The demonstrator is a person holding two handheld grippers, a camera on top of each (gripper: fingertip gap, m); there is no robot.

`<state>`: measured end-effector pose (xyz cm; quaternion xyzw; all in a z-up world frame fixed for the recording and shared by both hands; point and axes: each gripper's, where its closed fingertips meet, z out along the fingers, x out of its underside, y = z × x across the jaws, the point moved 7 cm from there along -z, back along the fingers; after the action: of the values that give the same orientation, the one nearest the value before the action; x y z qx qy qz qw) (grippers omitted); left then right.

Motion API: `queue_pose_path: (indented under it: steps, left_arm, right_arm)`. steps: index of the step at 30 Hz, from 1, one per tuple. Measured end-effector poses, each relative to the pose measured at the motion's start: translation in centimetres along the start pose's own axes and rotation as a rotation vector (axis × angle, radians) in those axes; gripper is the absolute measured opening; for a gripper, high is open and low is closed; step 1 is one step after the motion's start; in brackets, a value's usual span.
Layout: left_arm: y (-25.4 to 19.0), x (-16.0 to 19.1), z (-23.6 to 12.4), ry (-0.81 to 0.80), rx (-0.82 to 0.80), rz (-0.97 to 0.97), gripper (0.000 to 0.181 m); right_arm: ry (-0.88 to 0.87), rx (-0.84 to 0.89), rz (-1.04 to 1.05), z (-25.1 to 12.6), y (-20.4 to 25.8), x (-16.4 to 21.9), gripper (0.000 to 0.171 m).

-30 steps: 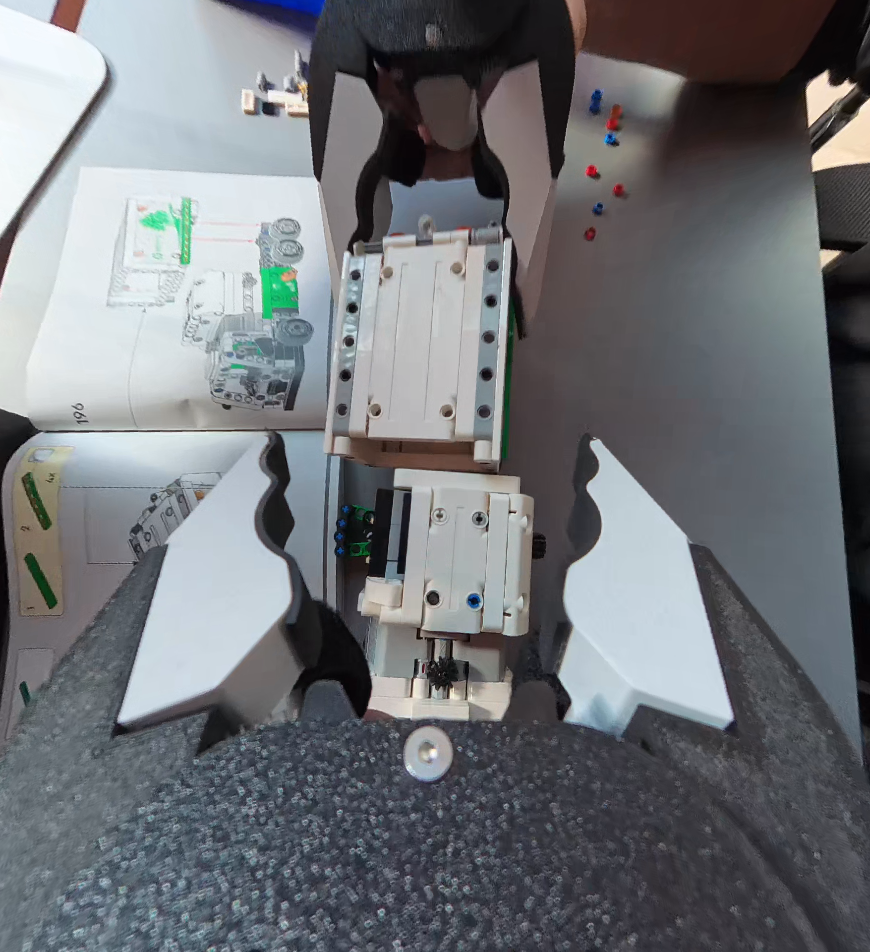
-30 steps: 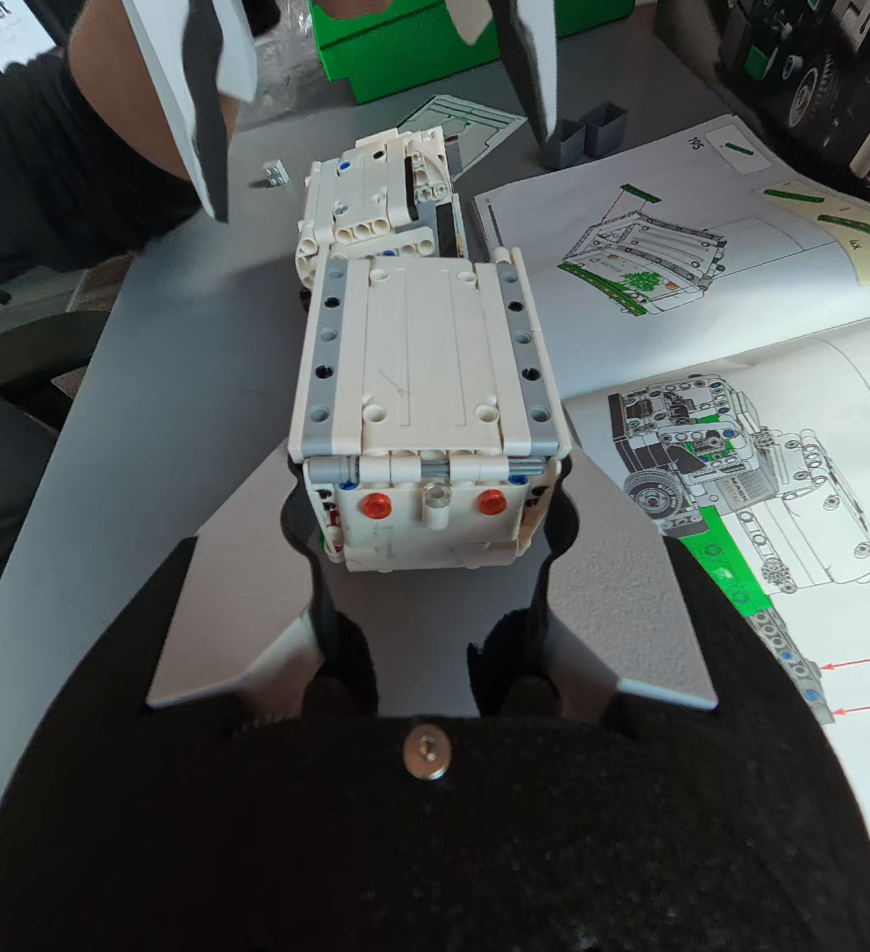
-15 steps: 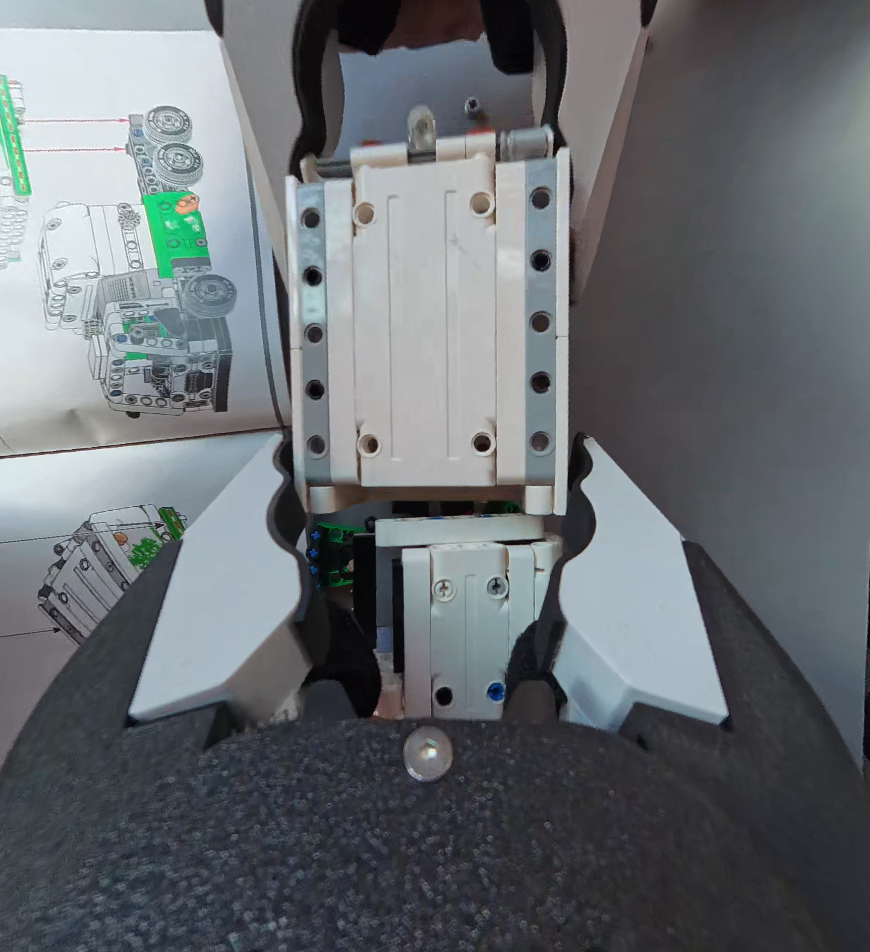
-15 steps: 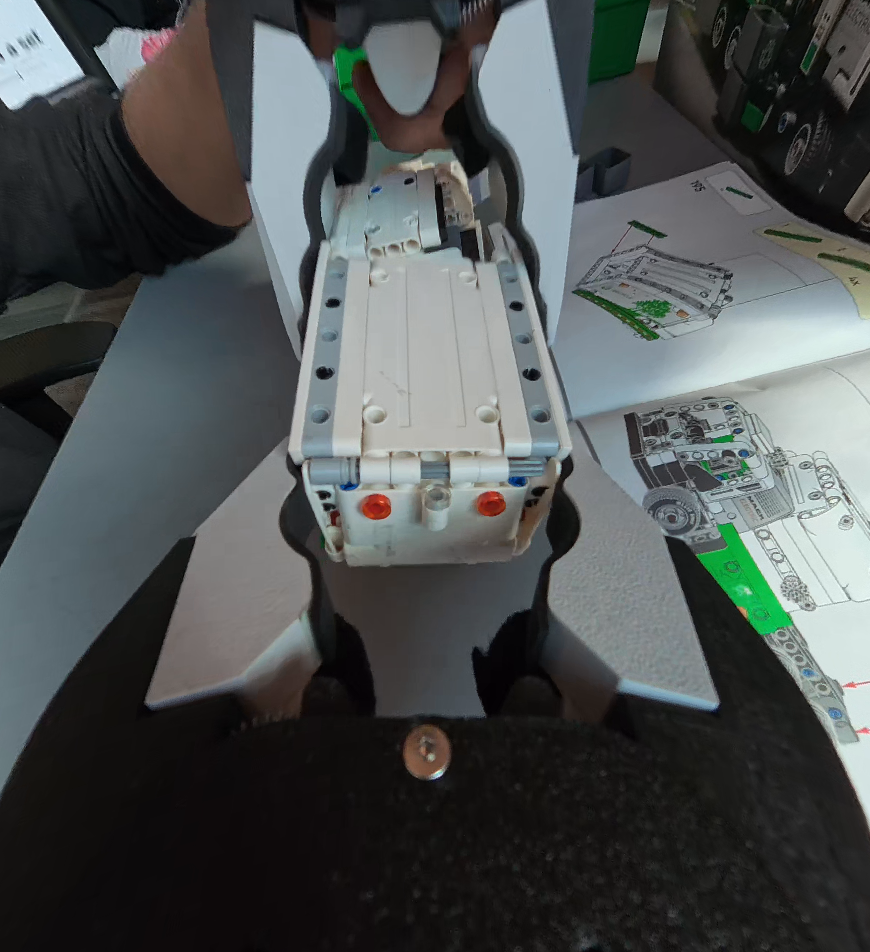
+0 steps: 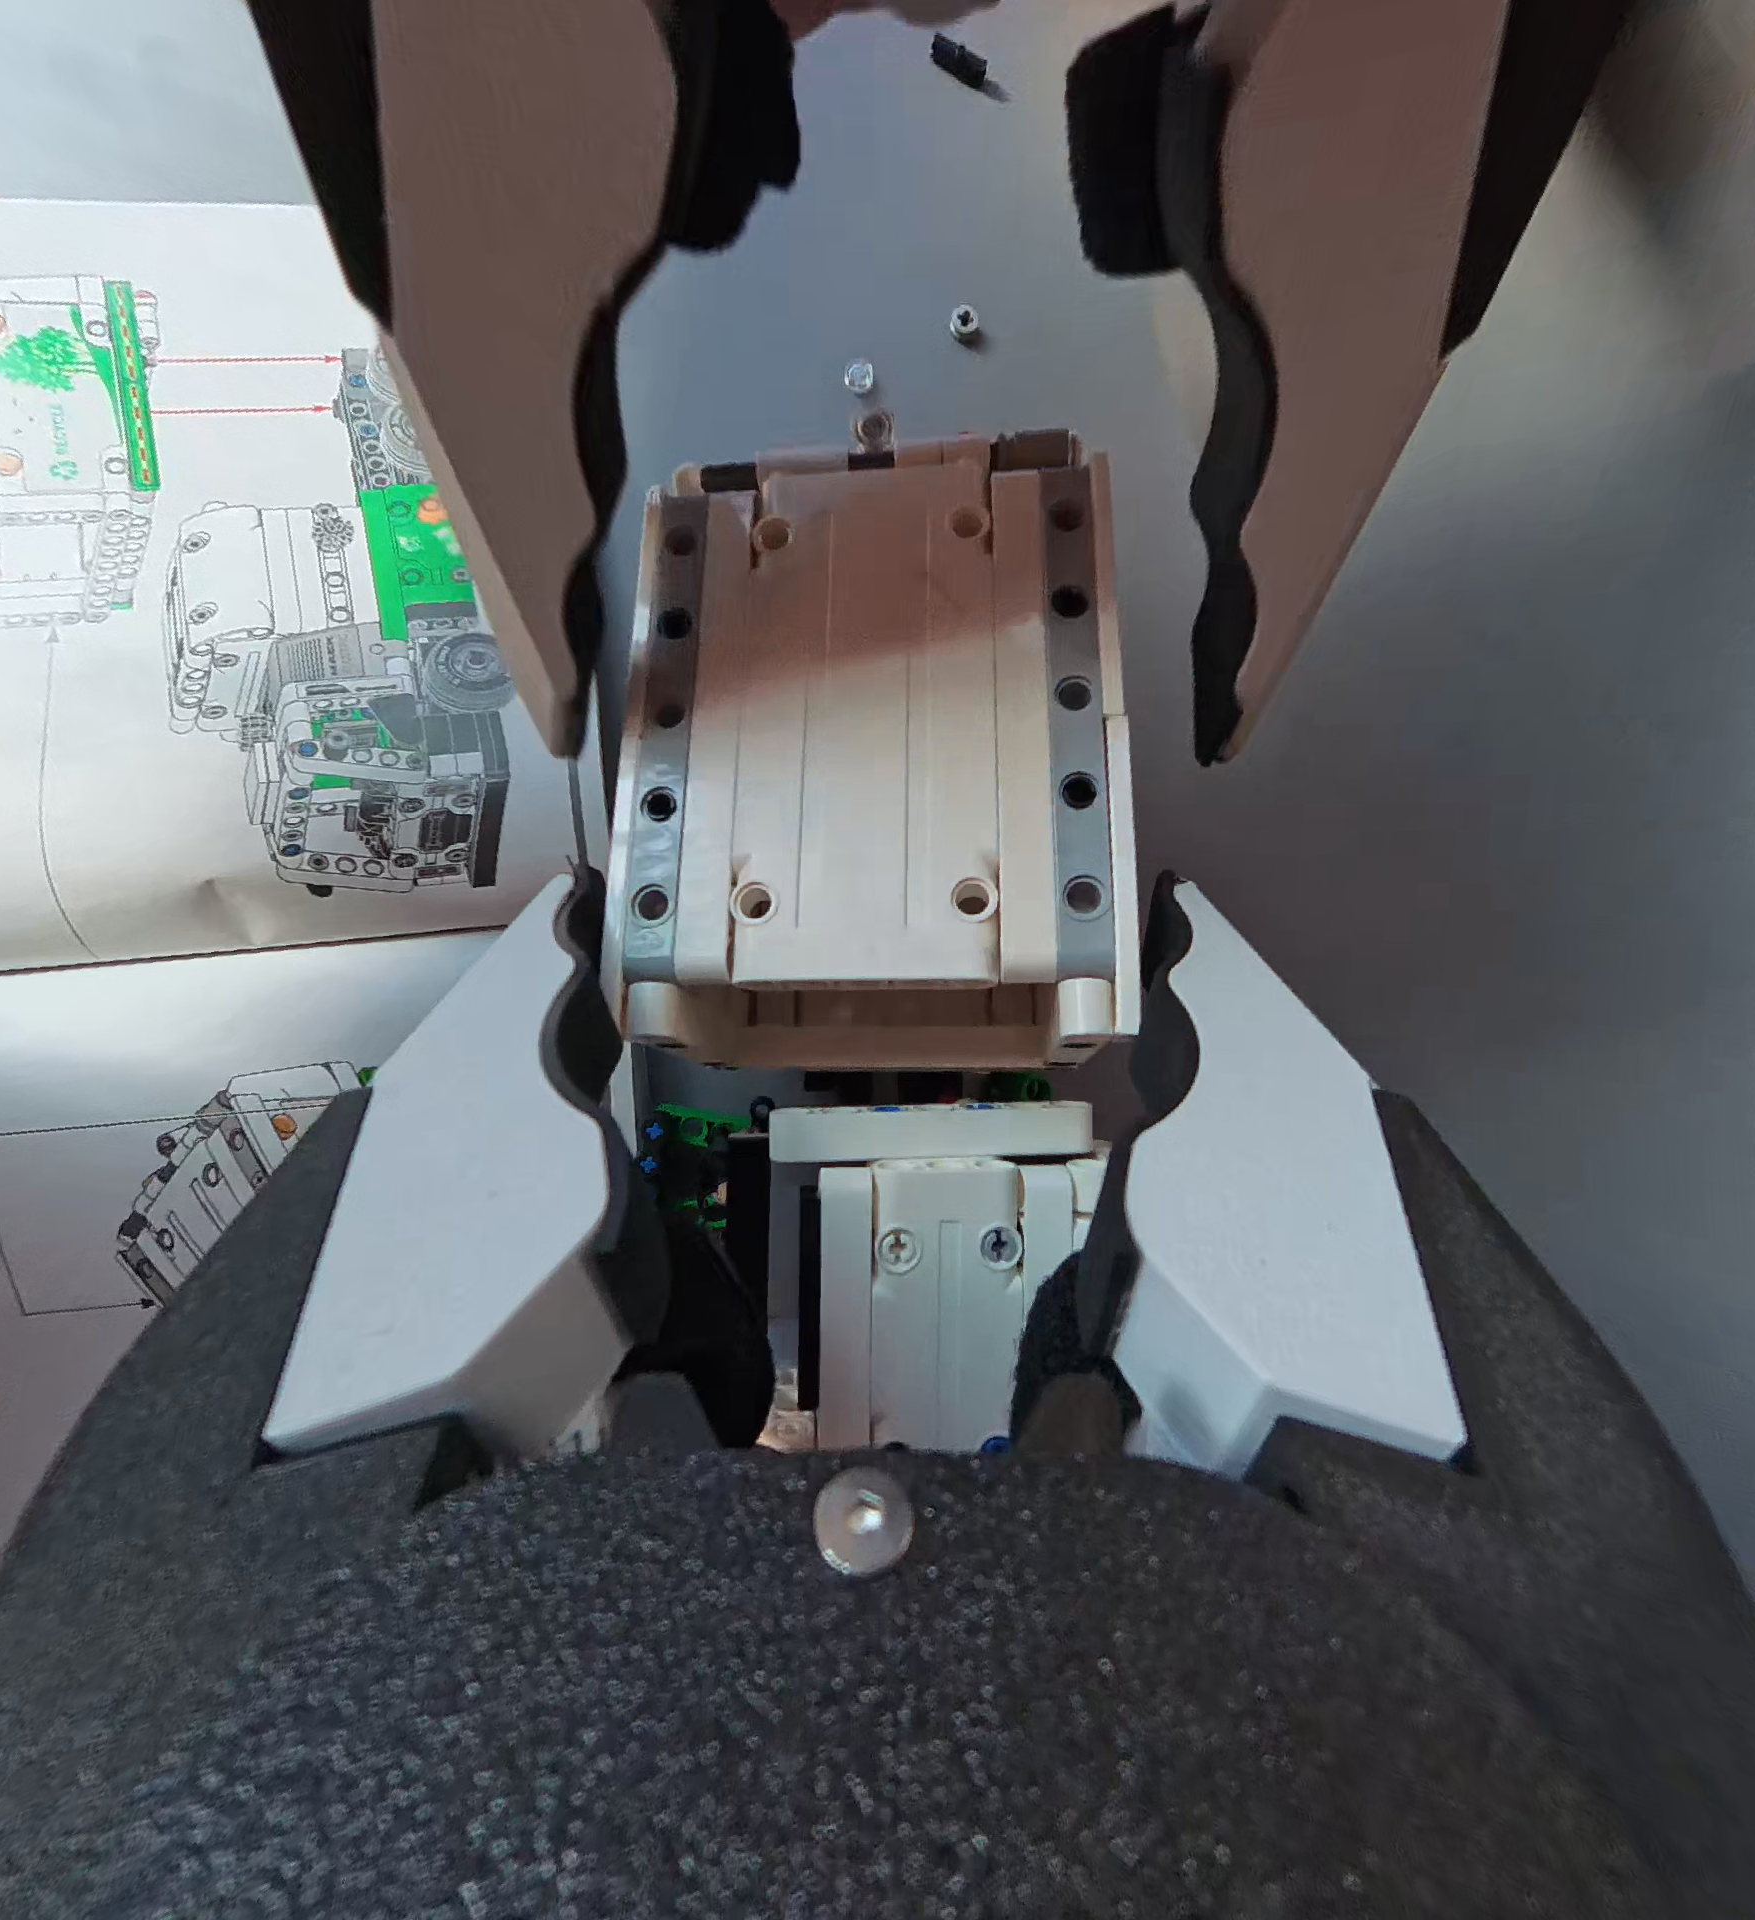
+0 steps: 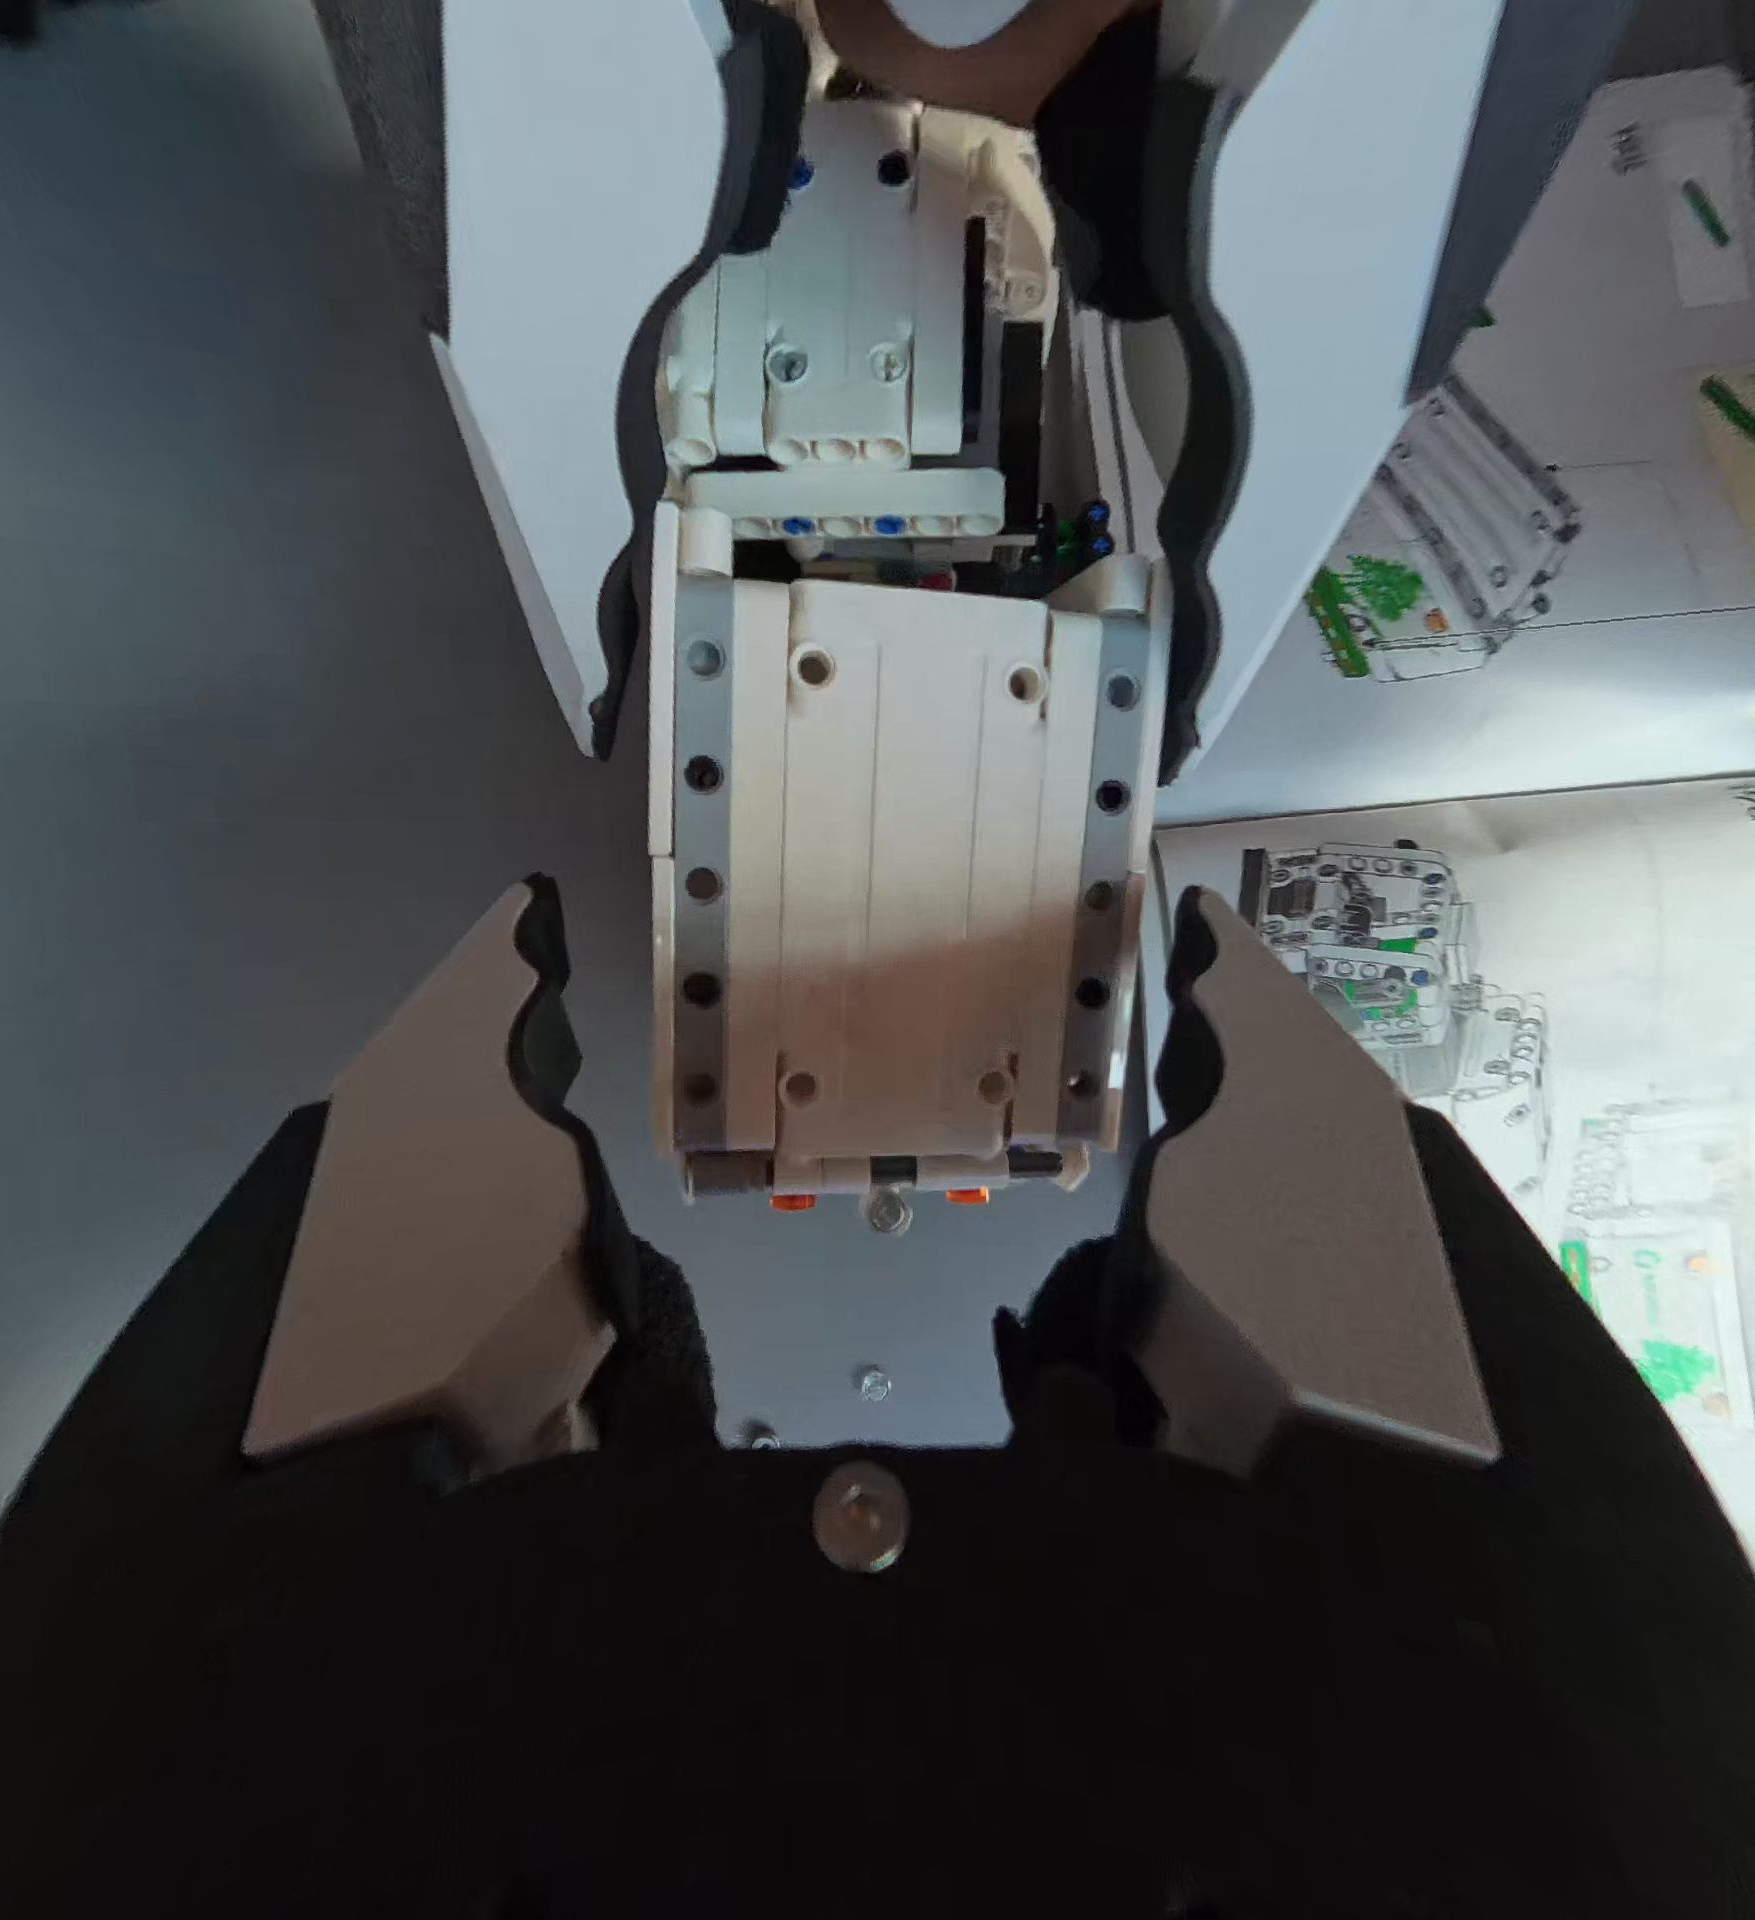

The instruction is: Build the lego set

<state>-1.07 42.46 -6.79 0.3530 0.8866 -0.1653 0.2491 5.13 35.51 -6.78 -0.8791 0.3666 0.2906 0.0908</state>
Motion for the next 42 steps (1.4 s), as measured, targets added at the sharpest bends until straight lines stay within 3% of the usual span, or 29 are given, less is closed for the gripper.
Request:
queue_pose_path:
  steps: [1,2,6,9,12,14,17,22,25,33,42]
  left_arm:
    - [0.0,-0.1,0.0,-0.009,0.000,-0.002,0.100]
    - [0.0,-0.2,0.0,-0.015,0.001,-0.005,0.100]
    - [-0.1,-0.7,-0.5,-0.074,0.000,-0.010,0.095]
    - [0.0,-0.8,-3.0,-0.211,-0.031,-0.021,0.111]
    - [-0.4,1.9,-6.1,-0.320,-0.029,-0.052,0.114]
    - [-0.4,5.1,-6.8,-0.303,-0.083,-0.074,0.119]
    - [-1.6,8.8,-6.1,-0.267,-0.079,-0.074,0.123]
    - [-1.3,11.6,-4.7,-0.221,-0.162,-0.068,0.122]
    - [-0.9,12.0,-3.8,-0.241,-0.142,-0.083,0.112]
    - [-0.9,12.5,-2.8,-0.312,-0.146,-0.086,0.112]
    - [-1.0,12.7,-3.0,-0.342,-0.174,-0.093,0.109]
  right_arm:
    - [0.029,-0.011,-0.003,0.4,-0.1,0.0,0.103]
    - [0.050,0.018,-0.017,0.6,-0.4,0.0,0.094]
    - [0.063,0.029,-0.039,0.3,-0.4,0.2,0.094]
    - [0.035,0.051,-0.039,-0.4,-0.7,0.5,0.093]
    - [-0.028,0.035,-0.003,-1.6,-1.0,0.6,0.093]
    - [-0.064,0.031,0.024,-2.4,-1.4,0.5,0.093]
    - [-0.070,-0.007,0.044,-2.5,-1.9,0.1,0.093]
    - [0.090,0.010,-0.001,-1.6,-1.9,-1.2,0.093]
    - [0.144,0.006,-0.028,-1.2,-1.3,-2.2,0.093]
    - [0.258,0.046,-0.045,-0.4,-0.7,-2.5,0.093]
    - [0.172,0.046,0.083,0.3,-0.9,-1.4,0.093]
